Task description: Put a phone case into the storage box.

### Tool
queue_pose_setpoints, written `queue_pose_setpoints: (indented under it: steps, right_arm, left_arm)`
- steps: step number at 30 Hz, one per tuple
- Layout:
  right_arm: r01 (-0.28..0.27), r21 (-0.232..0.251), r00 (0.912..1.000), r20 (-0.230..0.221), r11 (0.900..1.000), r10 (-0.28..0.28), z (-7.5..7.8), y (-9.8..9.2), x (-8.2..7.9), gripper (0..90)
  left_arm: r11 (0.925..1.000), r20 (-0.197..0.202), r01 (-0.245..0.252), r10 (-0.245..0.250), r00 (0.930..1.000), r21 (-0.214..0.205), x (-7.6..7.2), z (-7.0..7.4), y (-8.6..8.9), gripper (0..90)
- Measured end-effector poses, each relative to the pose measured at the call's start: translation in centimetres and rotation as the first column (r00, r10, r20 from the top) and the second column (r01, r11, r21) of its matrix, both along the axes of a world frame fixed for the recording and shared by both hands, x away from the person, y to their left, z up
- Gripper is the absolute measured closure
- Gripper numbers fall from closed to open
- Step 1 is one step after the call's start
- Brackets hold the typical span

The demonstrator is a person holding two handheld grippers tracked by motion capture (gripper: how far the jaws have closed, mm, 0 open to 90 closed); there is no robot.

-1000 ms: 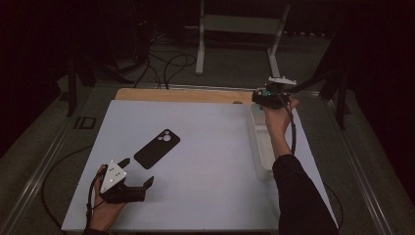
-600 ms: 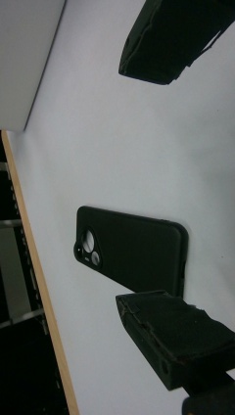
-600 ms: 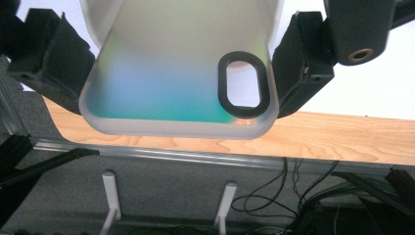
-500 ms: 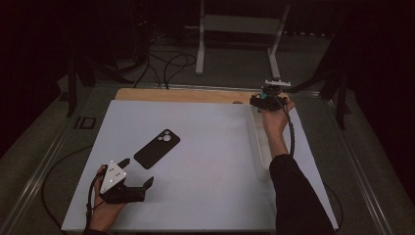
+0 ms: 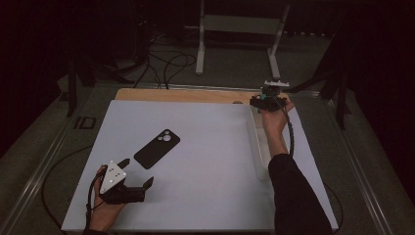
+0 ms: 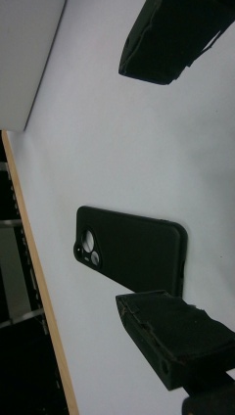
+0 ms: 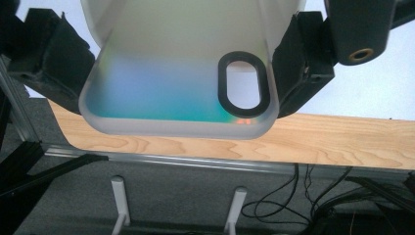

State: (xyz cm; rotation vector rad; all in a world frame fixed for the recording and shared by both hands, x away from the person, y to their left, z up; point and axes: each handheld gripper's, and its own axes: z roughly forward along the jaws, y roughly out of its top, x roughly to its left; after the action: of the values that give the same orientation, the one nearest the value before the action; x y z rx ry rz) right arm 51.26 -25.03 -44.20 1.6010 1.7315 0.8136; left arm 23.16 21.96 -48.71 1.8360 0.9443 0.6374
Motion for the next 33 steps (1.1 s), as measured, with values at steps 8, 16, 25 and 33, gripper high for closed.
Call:
queue_pose_setpoints:
  steps: [8,16,25,33]
  right_arm:
    - [-0.002,0.017,0.9998,0.019,0.9998,0.002,0.1,0.0,0.0,13.5]
    - [0.0,0.008,0.9994,0.033,1.0,0.0,0.5,-0.1,-0.2,9.4]
    - [-0.02,0.009,0.9979,0.062,0.9998,0.019,1.2,-0.8,-1.0,9.5]
    - [-0.071,-0.003,0.9957,0.06,0.9975,0.071,1.6,-0.9,-2.3,9.5]
  left_arm:
    - [1.0,-0.002,0.001,-0.001,1.0,0.001,0.0,0.0,0.0,0.2]
    - [1.0,-0.003,0.002,-0.002,1.0,0.003,0.0,-0.1,-0.1,0.2]
    - [1.0,-0.005,0.005,-0.005,1.0,0.008,0.0,-0.1,-0.2,0.1]
    - [0.9999,-0.004,0.008,-0.008,1.0,0.013,0.0,-0.1,-0.3,0.1]
